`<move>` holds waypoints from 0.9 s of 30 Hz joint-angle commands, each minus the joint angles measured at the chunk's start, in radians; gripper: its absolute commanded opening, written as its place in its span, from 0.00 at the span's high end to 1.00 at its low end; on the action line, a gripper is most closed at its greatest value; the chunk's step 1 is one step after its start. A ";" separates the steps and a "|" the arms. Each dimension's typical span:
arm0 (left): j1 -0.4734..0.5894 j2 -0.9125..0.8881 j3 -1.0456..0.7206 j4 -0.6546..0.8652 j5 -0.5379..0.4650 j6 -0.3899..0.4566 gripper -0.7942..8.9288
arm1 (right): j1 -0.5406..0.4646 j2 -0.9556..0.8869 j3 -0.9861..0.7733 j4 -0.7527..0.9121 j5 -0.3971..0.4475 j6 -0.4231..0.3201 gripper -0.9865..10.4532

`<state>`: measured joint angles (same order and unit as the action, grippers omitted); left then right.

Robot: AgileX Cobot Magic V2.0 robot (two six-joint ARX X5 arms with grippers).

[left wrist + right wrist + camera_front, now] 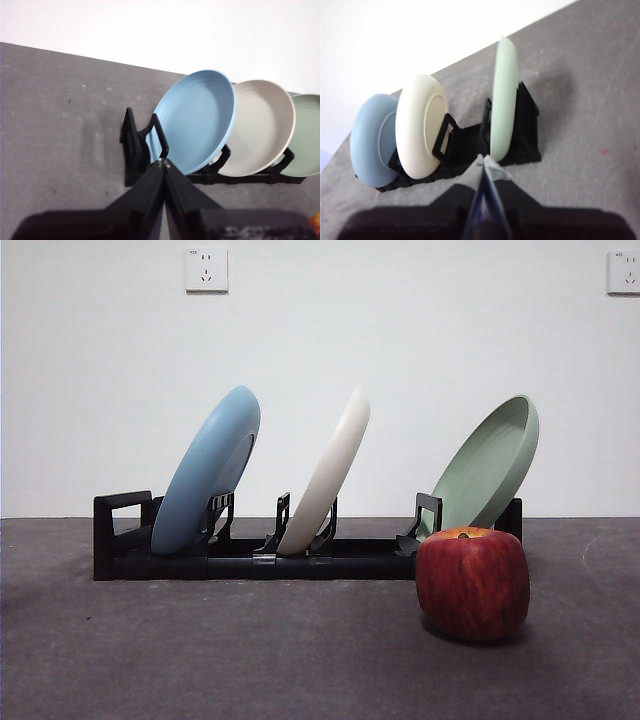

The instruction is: Take the blue plate from the plate rack,put the plate on the table,take the apple from the table,put the apple in the plate

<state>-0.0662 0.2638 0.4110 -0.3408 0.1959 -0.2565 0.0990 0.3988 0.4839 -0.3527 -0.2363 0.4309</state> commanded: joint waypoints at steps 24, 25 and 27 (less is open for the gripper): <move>-0.047 0.731 0.521 -0.244 0.155 0.154 0.59 | 0.002 0.544 0.494 -0.359 -0.001 -0.346 0.63; -0.068 0.747 0.529 -0.192 0.156 0.122 0.59 | 0.002 0.544 0.494 -0.359 -0.002 -0.346 0.63; -0.109 0.805 0.576 -0.161 0.169 0.099 0.59 | 0.002 0.544 0.494 -0.352 -0.002 -0.346 0.63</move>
<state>-0.1734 1.0660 0.9871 -0.5156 0.3592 -0.1337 0.0990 0.9432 0.9741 -0.7105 -0.2363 0.0925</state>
